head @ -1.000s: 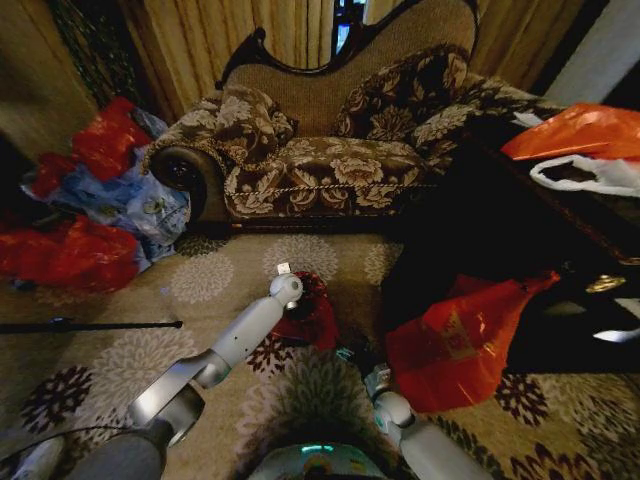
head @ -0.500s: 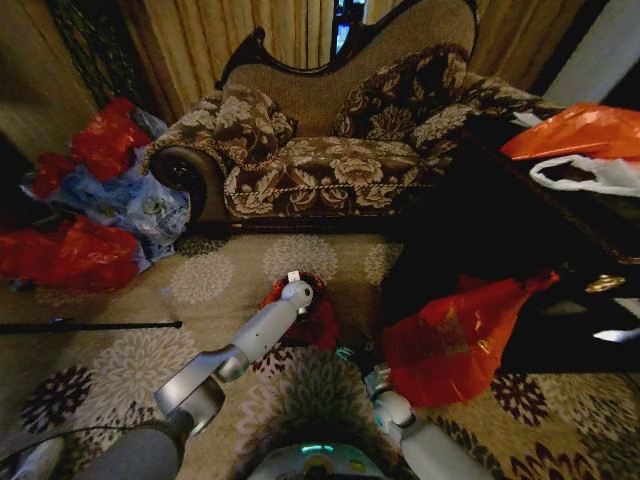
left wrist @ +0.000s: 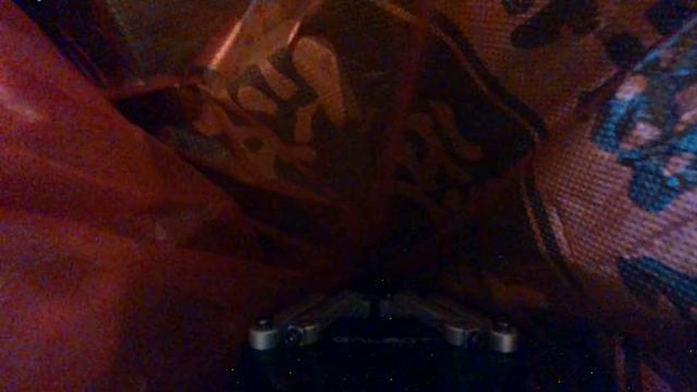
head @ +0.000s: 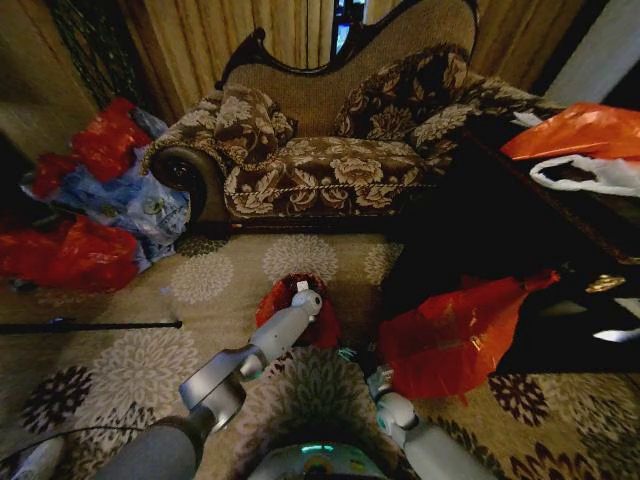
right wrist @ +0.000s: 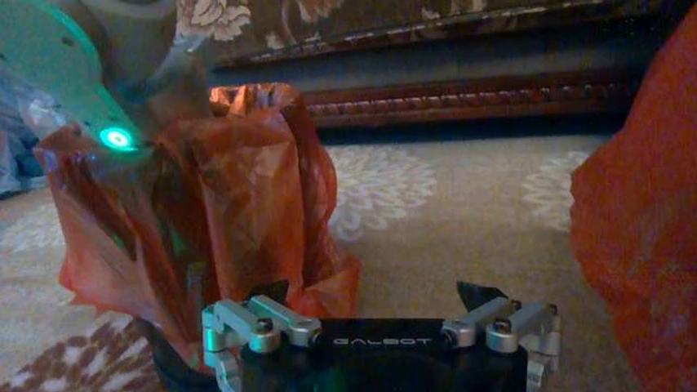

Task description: Place a garbage bag over the trash bin.

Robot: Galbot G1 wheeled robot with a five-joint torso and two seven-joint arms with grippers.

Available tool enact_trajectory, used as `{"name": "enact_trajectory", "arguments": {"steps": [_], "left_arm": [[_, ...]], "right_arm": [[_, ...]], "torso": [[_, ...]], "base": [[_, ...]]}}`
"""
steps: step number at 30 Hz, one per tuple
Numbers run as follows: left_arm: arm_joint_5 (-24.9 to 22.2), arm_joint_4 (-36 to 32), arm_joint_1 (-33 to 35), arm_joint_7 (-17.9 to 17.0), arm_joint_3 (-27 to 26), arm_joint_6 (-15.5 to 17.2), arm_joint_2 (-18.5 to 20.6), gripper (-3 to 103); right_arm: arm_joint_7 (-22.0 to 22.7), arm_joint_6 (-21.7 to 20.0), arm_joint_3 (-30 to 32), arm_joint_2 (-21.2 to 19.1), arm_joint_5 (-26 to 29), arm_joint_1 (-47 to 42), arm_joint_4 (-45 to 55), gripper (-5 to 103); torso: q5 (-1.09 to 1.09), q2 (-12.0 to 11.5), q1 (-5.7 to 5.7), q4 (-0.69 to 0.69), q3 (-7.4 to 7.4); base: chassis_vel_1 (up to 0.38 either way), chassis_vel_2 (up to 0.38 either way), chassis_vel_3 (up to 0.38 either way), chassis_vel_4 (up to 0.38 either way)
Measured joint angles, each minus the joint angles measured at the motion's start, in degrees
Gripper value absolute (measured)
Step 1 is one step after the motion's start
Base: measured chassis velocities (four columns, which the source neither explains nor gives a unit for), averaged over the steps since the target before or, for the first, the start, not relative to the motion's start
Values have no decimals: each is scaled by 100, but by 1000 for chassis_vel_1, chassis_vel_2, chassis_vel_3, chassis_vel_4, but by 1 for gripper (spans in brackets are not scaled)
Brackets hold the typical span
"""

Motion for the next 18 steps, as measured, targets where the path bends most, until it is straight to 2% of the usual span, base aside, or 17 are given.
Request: {"name": "enact_trajectory", "arguments": {"steps": [9, 18], "left_arm": [[11, 95, 57, 12, -248, 133, 59, 0], [223, -86, 201, -33, -611, 135, 375, 0]], "right_arm": [[98, -35, -82, -31, 2, -1, 224, 100], [185, -80, -158, -63, 14, 18, 381, 100]], "torso": [[-2, 0, 1, 0, 1], [-3, 0, 1, 0, 2]], "base": [[0, 0, 0, 0], [0, 0, 0, 0]]}}
